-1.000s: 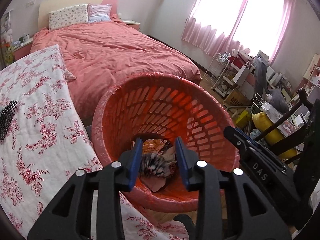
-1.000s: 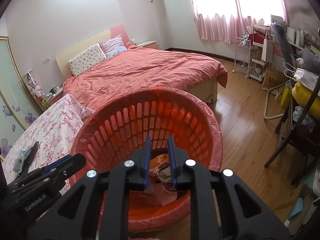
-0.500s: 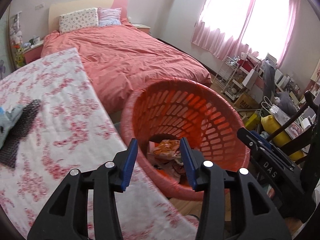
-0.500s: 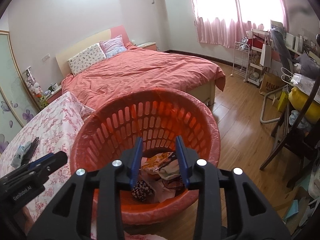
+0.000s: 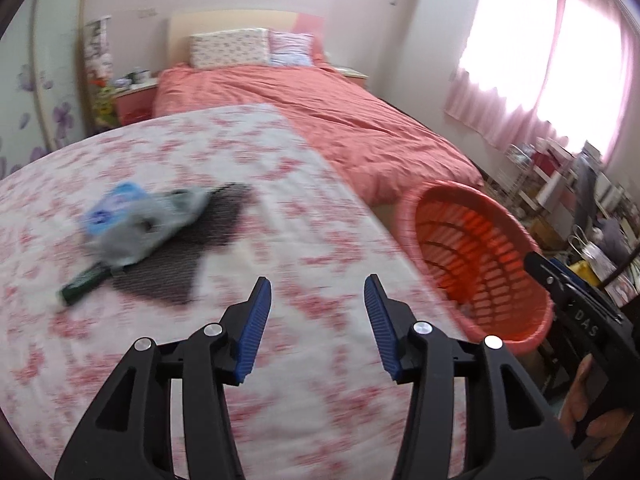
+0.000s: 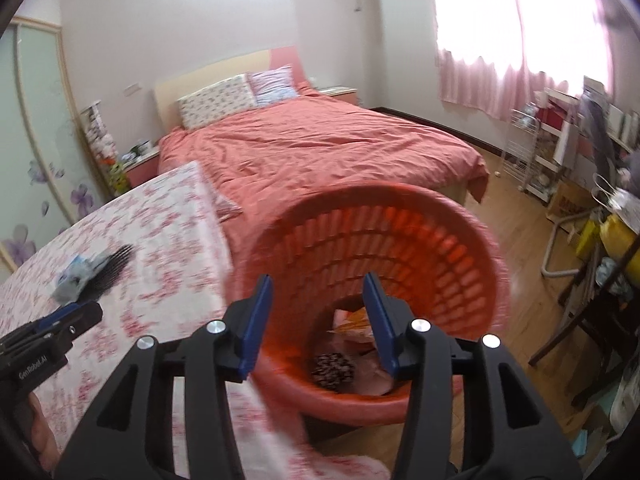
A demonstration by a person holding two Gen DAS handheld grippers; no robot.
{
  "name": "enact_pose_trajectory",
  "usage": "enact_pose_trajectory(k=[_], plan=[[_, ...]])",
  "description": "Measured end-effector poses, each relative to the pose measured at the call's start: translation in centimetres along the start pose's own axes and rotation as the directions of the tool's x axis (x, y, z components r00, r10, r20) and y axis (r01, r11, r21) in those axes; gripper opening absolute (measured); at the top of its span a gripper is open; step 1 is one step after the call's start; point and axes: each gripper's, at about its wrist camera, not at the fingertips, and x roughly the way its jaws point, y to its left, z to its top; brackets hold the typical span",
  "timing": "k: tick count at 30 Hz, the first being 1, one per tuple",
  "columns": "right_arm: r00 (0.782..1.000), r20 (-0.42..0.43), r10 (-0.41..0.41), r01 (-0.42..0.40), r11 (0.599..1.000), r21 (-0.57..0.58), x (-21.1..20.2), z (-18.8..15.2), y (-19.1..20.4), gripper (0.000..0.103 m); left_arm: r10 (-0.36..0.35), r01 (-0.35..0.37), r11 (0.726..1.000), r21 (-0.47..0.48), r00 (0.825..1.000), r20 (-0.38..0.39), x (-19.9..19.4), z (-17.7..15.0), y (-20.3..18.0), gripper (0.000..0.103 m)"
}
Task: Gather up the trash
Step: 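Move both grippers back over the bedspread toward the grey sock, then grasp the grey sock with the right gripper and lift it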
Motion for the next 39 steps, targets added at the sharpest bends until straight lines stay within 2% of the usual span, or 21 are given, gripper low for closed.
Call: enact_pose_trajectory(k=[9, 16, 24, 29, 34, 36, 37, 39], plan=[[0.994, -0.036, 0.105, -0.108, 0.987, -0.115, 0.4, -0.2, 8.5, 0.047, 0.148, -0.144, 0.983, -0.113, 0.989, 0.029, -2.9, -0.7, 9.1, 0.049], [0.975, -0.093, 0.201, -0.215, 0.959, -0.185, 1.5, -0.5, 16.4, 0.047, 0.242, -0.231, 0.955, -0.184, 0.969, 0.041, -5.4, -1.8, 15.2, 0.049], [0.948, -0.167, 0.27, -0.303, 0.926, -0.226, 4.4, -1.0, 24.2, 0.04, 0.293, -0.276, 0.928, -0.25, 0.956, 0.03, -6.7, -2.6, 20.1, 0.049], [0.939, -0.216, 0.266, -0.302, 0.941, -0.153, 7.9, -0.4, 26.0, 0.04, 0.302, -0.283, 0.918, -0.277, 0.953, 0.026, -7.2, -2.9, 21.9, 0.049], [0.933, -0.252, 0.256, -0.298, 0.944, -0.141, 10.1, -0.2, 27.0, 0.039, 0.299, -0.282, 0.915, -0.289, 0.954, 0.014, -6.9, -3.1, 22.7, 0.049], [0.929, -0.27, 0.254, -0.303, 0.94, -0.156, 10.6, -0.4, 27.3, 0.031, 0.295, -0.28, 0.915, -0.29, 0.956, 0.009, -6.7, -3.1, 22.9, 0.049], [0.926, -0.281, 0.253, -0.307, 0.938, -0.164, 10.9, -0.5, 27.5, 0.022, 0.294, -0.28, 0.916, -0.289, 0.956, 0.007, -6.6, -3.1, 22.9, 0.049], [0.932, -0.269, 0.243, -0.298, 0.936, -0.189, 10.9, -0.8, 27.6, 0.013, 0.292, -0.278, 0.916, -0.288, 0.956, 0.004, -6.5, -3.1, 22.9, 0.049]])
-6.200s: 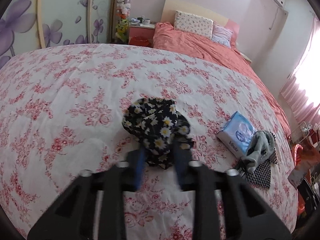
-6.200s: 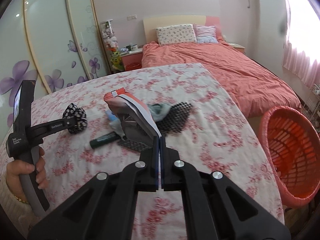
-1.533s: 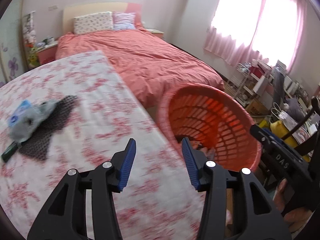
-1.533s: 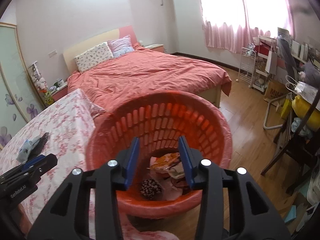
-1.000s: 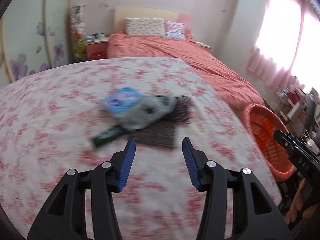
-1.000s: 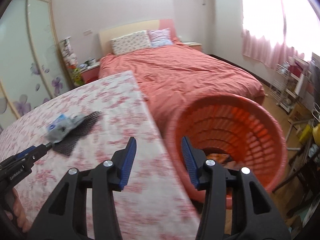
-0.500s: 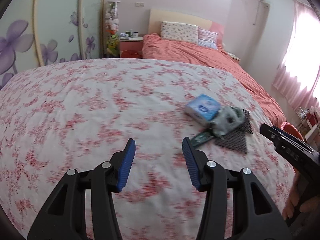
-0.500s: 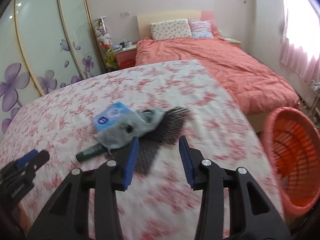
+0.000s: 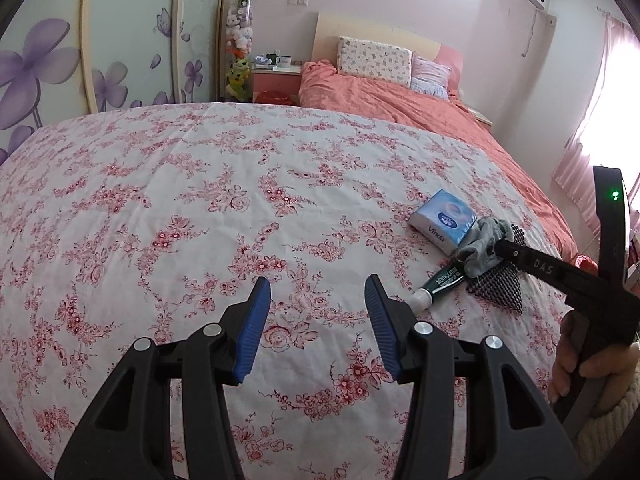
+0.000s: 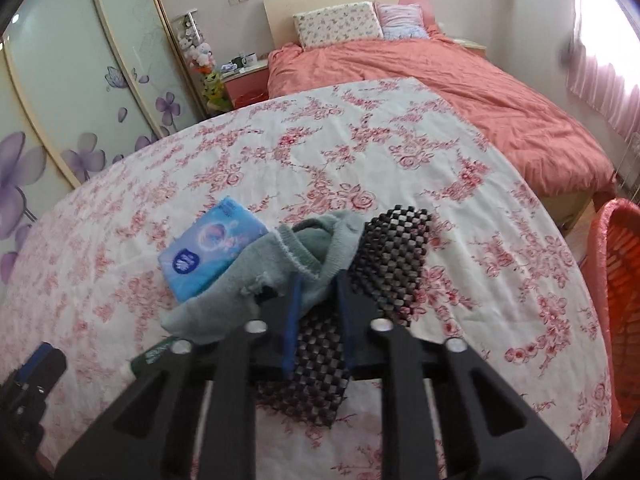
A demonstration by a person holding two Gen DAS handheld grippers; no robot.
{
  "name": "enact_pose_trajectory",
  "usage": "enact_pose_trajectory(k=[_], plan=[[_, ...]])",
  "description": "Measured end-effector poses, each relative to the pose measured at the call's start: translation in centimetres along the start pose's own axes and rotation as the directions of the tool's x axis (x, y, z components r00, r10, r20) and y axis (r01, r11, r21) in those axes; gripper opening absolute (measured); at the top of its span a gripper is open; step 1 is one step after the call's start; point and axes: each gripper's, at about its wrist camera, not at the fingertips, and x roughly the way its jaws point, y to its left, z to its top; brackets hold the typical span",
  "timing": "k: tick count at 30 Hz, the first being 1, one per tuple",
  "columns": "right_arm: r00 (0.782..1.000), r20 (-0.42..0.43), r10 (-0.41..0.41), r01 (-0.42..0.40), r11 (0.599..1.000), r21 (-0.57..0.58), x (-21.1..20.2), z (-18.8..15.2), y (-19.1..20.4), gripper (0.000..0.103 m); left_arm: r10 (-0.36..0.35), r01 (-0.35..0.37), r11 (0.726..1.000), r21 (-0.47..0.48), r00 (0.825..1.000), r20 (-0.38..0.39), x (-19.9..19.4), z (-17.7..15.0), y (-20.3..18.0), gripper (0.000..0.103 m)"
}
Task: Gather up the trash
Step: 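Grasp the grey sock with the right gripper and lift it, then grasp the green lip-gel tube with the left gripper while the right gripper holds the sock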
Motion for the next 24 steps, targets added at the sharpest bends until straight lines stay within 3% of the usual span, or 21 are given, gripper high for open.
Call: enact_pose_trajectory(k=[2, 4, 15, 24], plan=[[1.0, 0.005, 0.006, -0.006, 1.0, -0.01, -0.2, -0.1, -0.1, 0.005, -0.001, 0.001, 1.0, 0.001, 1.0, -0.003, 0.1, 0.0, -0.1, 0.049], [1.0, 0.015, 0.015, -0.015, 1.0, -0.001, -0.5, -0.1, -0.3, 0.004, -0.002, 0.002, 1.0, 0.003, 1.0, -0.006, 0.2, 0.0, -0.2, 0.049], [0.984, 0.174, 0.027, -0.031, 0.999, 0.023, -7.1, 0.4, -2.8, 0.004, -0.024, 0.025, 0.999, 0.042, 1.0, -0.012, 0.3, 0.1, -2.0, 0.049], [0.977, 0.212, -0.01, -0.001, 0.999, 0.053, -10.6, -0.6, -6.3, 0.003, -0.077, 0.085, 0.987, 0.134, 0.995, -0.063, 2.9, 0.4, -6.1, 0.049]])
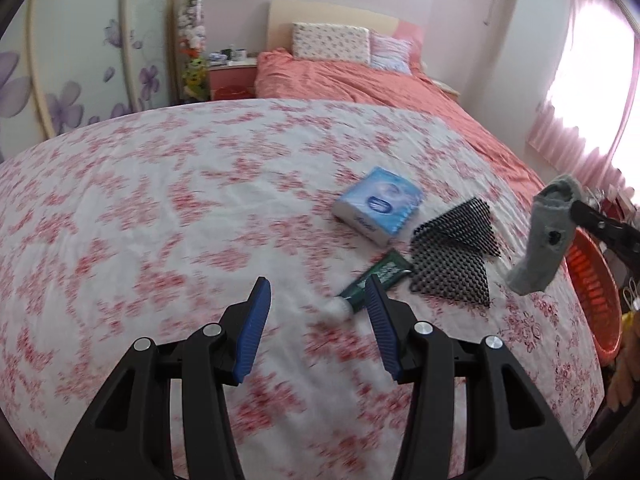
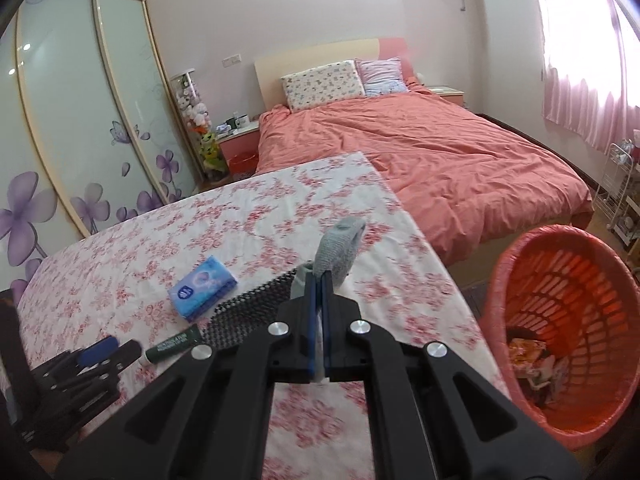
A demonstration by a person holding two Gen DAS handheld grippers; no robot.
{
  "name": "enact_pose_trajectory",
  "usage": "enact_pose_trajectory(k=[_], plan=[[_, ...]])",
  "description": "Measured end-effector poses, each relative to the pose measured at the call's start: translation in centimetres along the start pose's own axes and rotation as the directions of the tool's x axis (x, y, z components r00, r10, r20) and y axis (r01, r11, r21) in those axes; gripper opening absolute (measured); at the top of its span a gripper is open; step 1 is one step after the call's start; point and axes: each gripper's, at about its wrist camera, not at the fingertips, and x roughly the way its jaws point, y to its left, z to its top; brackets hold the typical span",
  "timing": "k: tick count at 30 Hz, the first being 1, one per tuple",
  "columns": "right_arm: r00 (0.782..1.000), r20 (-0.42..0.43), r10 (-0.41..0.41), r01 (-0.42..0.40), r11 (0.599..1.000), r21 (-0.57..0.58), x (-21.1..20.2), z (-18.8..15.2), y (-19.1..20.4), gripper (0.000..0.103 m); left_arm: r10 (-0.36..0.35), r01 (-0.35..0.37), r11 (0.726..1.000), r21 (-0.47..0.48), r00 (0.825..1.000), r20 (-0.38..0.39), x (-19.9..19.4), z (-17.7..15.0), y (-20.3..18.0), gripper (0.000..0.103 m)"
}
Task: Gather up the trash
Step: 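Grasp the green lip-gel tube with the left gripper while the right gripper holds the sock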
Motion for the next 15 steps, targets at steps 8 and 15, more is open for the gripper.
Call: enact_pose_trajectory(k=[8, 15], plan=[[1.0, -0.011, -0.007, 0.007, 1.0, 0.026, -0.6, -0.8, -2.0, 0.003, -0.013, 0.018, 0.995, 0.094, 0.998, -0.06, 2.3, 0.0, -2.3, 0.049], [1.0, -0.015, -0.006, 0.006, 0.999, 0.041, -0.8, -1.1, -2.6, 0.003, -0.071, 0.082, 0.989, 0.122, 0.994, -0.087, 1.5, -0.8, -3.8, 0.036]])
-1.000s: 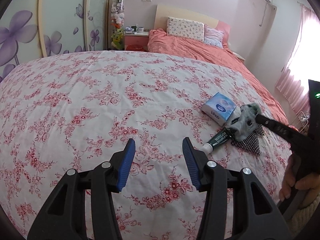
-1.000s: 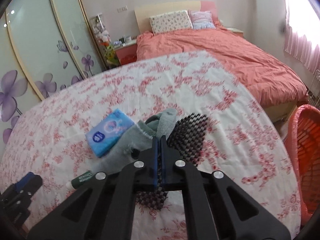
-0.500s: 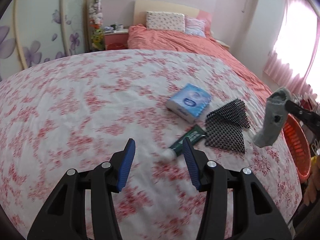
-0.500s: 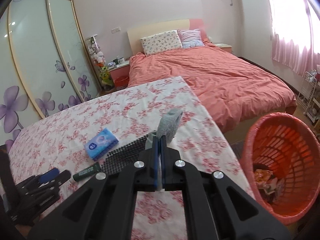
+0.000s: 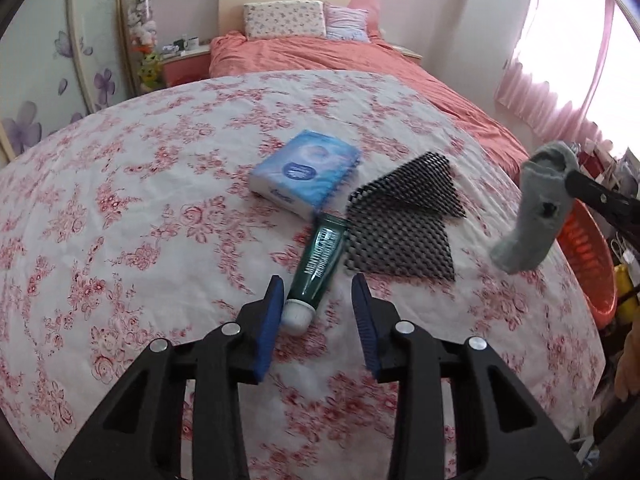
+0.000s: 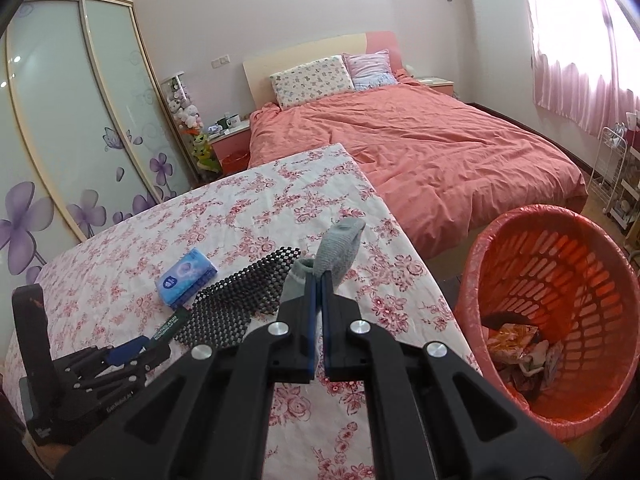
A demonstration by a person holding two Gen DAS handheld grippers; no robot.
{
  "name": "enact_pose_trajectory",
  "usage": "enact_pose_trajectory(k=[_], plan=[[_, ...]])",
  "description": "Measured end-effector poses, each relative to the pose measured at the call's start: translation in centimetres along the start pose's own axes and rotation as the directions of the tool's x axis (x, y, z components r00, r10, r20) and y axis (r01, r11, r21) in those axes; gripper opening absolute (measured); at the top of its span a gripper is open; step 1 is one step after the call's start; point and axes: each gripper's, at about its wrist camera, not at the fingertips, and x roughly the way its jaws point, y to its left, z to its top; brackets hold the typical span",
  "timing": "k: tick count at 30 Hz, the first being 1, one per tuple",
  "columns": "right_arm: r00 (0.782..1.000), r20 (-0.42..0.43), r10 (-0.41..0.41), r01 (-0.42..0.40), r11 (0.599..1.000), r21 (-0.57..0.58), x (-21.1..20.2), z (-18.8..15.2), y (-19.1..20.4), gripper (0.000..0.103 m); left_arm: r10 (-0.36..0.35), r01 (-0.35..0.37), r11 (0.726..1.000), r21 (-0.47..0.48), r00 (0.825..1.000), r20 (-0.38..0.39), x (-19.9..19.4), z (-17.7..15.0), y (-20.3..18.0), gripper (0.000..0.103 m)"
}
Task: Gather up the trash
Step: 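Grasp the green lip-gel tube with the left gripper while the right gripper holds the sock, then carry the green tube and grey sock toward the orange basket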
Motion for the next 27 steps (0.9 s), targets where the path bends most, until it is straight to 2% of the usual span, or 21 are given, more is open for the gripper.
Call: enact_pose_trajectory(k=[7, 8, 9, 12, 23, 27], plan=[[1.0, -0.006, -0.006, 0.006, 1.0, 0.002, -0.2, -0.3, -0.4, 0.003, 0.042, -0.042, 0.999, -0.021, 0.999, -0.001, 0.7, 0.7, -0.4, 0.036], [1.0, -0.006, -0.006, 0.006, 1.0, 0.001, -0.3, -0.4, -0.4, 0.003, 0.051, -0.051, 0.999, -0.015, 0.999, 0.002, 0.8, 0.7, -0.5, 0.034], [1.0, -0.005, -0.006, 0.006, 1.0, 0.0, -0.4, -0.5, -0.5, 0.003, 0.056, -0.056, 0.998, -0.009, 0.998, 0.004, 0.8, 0.7, -0.7, 0.024], [1.0, 0.0, -0.007, 0.007, 1.0, -0.001, -0.8, -0.5, -0.6, 0.003, 0.059, -0.059, 0.998, -0.006, 0.998, 0.008, 0.6, 0.4, -0.9, 0.02], [0.999, 0.036, -0.004, 0.003, 1.0, 0.007, -3.3, -0.3, -1.5, 0.003, 0.101, -0.101, 0.995, 0.0, 0.993, 0.069, -1.8, 0.2, -1.5, 0.019], [0.999, 0.043, -0.003, 0.003, 1.0, 0.01, -4.1, -0.5, -1.7, 0.003, 0.094, -0.093, 0.996, -0.011, 0.992, 0.088, -2.5, 0.2, -1.7, 0.019]])
